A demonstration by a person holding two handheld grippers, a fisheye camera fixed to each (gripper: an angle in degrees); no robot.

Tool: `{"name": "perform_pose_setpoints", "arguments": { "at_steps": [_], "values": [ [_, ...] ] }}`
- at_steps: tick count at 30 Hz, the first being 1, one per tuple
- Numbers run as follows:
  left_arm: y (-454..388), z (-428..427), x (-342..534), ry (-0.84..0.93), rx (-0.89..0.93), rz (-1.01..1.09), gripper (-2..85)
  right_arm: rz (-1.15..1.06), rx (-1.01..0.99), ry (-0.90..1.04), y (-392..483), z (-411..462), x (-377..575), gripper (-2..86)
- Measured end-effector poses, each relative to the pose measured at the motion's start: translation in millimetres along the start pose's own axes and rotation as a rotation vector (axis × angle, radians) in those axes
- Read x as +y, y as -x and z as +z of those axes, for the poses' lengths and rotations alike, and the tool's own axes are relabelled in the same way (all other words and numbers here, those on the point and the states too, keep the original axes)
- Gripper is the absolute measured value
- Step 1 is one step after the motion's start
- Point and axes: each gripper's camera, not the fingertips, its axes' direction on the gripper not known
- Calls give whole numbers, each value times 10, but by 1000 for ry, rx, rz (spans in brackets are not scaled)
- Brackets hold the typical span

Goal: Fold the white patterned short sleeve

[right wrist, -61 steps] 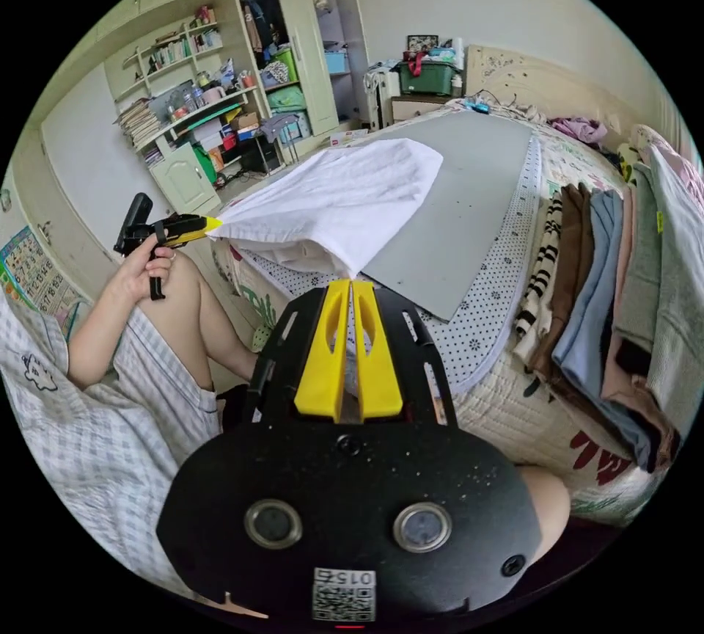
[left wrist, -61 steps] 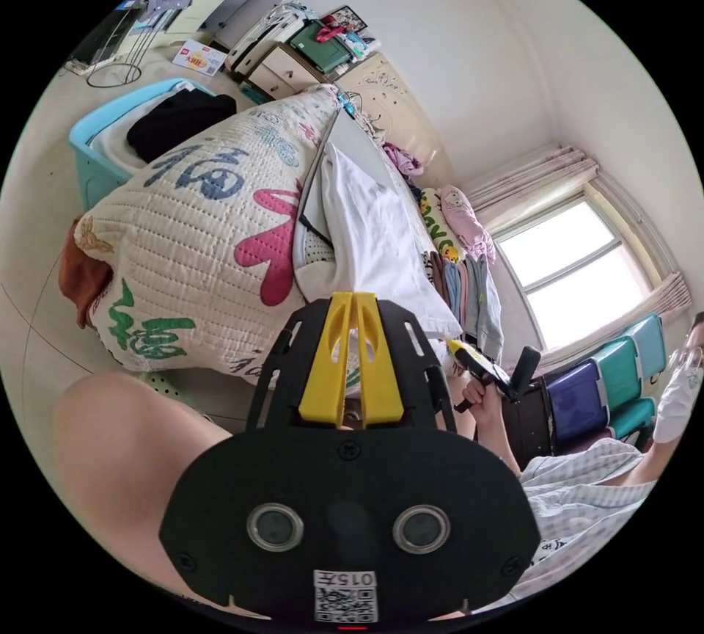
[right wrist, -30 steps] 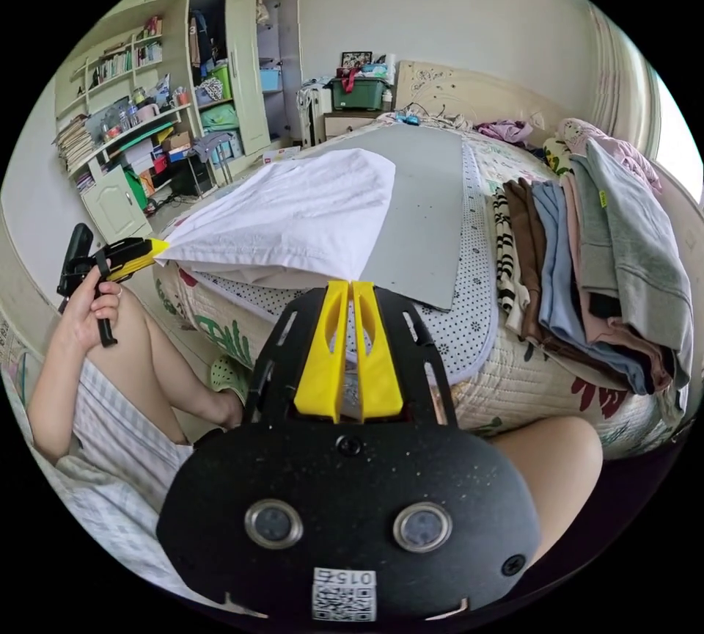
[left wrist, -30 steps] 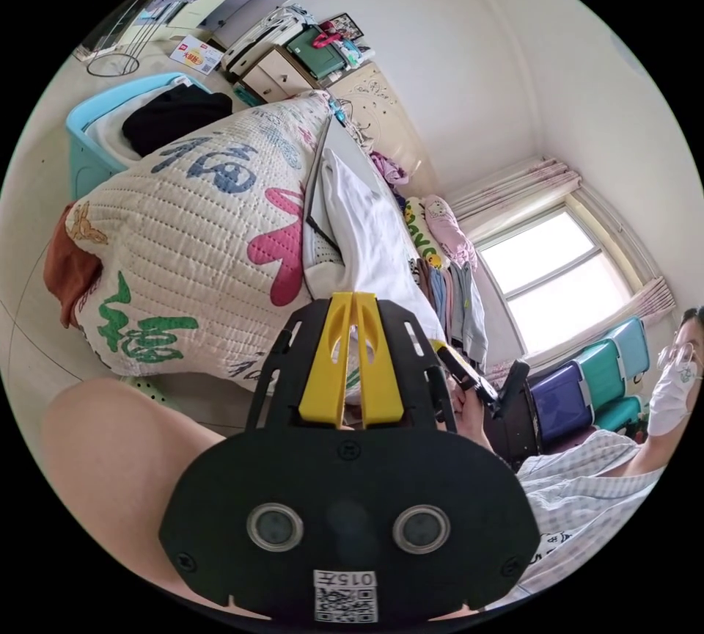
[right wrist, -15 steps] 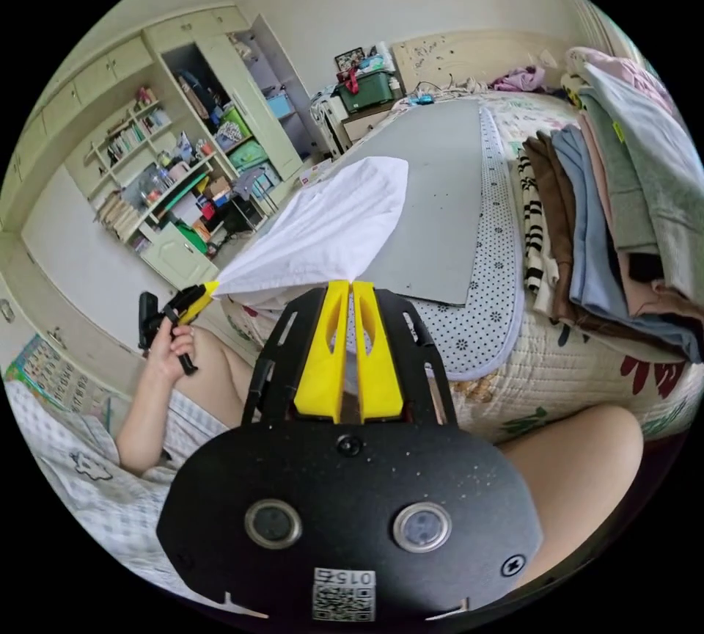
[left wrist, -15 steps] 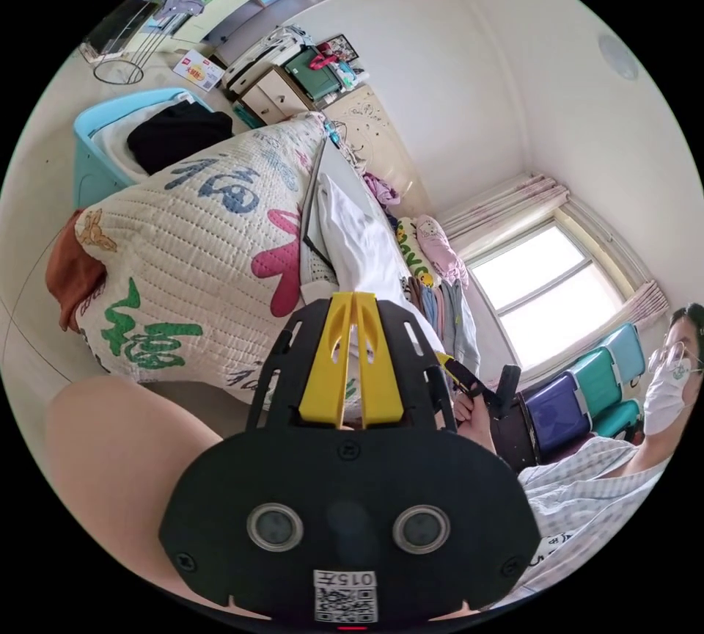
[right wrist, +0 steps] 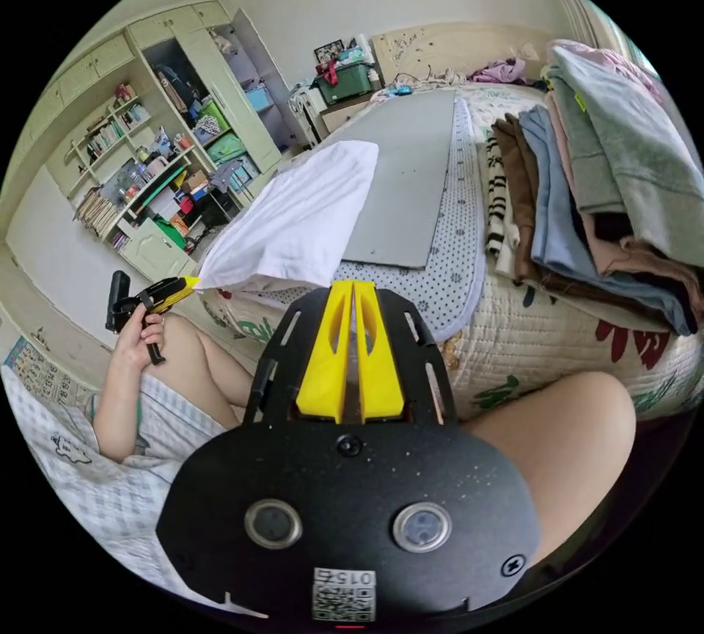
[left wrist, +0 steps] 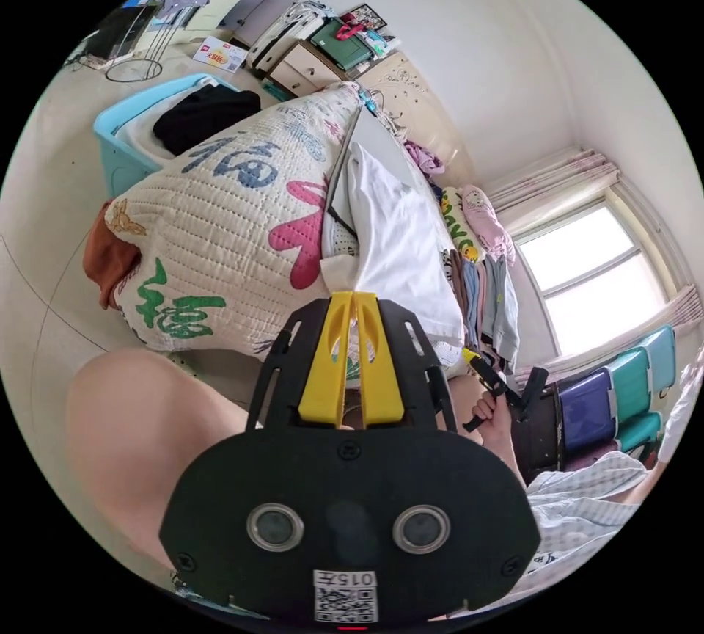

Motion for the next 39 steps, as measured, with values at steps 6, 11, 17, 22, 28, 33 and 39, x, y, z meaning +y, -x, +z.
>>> {"name": "perform_pose_setpoints", "arguments": {
  "at_steps": [6,11,17,22,28,33,39],
  "values": [
    [-465,-294,-585,-93,-47,171,0,-135,-55,-89,249,-297,-1140,30],
    [-755,172,-1472,-23,-28,250,52,-186,-30,-42,400,32,-2149,56],
    [-681,1143,-2494,34,-16,178,92,68,-190,85,44,803,-3206,93],
    [-427,1865,-2989,103,-61,111,112,133,-304,185,-33,1203,-3667,105],
    [-284,2293,-3282,178,-40,80,119,159,-413,226,-3,1346,-4006,96],
    [-275,2388,-3405,199,-94,91,83,182,-439,233,-70,1351,-4195,48],
    [-65,2419,-3482,196,5,16,60,255,-494,212,-168,1279,-4254,8]
  ]
}}
